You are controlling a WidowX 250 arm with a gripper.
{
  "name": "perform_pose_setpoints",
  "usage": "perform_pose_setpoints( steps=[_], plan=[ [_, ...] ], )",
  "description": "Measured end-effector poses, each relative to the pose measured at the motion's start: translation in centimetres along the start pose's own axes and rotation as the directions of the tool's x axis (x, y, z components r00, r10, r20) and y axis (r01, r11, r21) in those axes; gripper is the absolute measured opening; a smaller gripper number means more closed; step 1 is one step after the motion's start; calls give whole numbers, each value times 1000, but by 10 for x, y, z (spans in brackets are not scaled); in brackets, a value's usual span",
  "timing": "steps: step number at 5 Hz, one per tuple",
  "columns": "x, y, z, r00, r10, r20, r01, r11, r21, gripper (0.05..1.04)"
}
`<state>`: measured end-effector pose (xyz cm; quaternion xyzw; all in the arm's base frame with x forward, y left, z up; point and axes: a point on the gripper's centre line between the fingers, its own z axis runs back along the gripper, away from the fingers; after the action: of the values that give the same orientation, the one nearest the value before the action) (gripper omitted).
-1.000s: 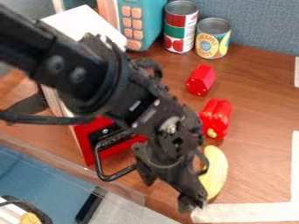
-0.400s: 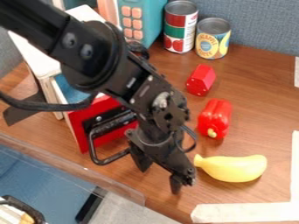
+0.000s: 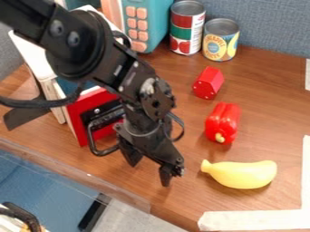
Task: Close the drawer
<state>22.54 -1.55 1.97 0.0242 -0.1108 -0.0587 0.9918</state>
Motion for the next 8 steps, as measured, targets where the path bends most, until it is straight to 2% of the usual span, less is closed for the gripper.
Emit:
perform_pose_setpoints(
  steps=[4, 6, 7, 8],
  plan=[
    [7, 50, 1, 996, 91, 6, -91, 995, 45, 1000],
    [3, 70, 1, 995, 104, -8, -103, 991, 84, 1000],
    [4, 68, 1, 994, 112, -6, -111, 991, 73, 999],
    [0, 43, -1, 998, 58, -25, -57, 998, 41, 999]
  ],
)
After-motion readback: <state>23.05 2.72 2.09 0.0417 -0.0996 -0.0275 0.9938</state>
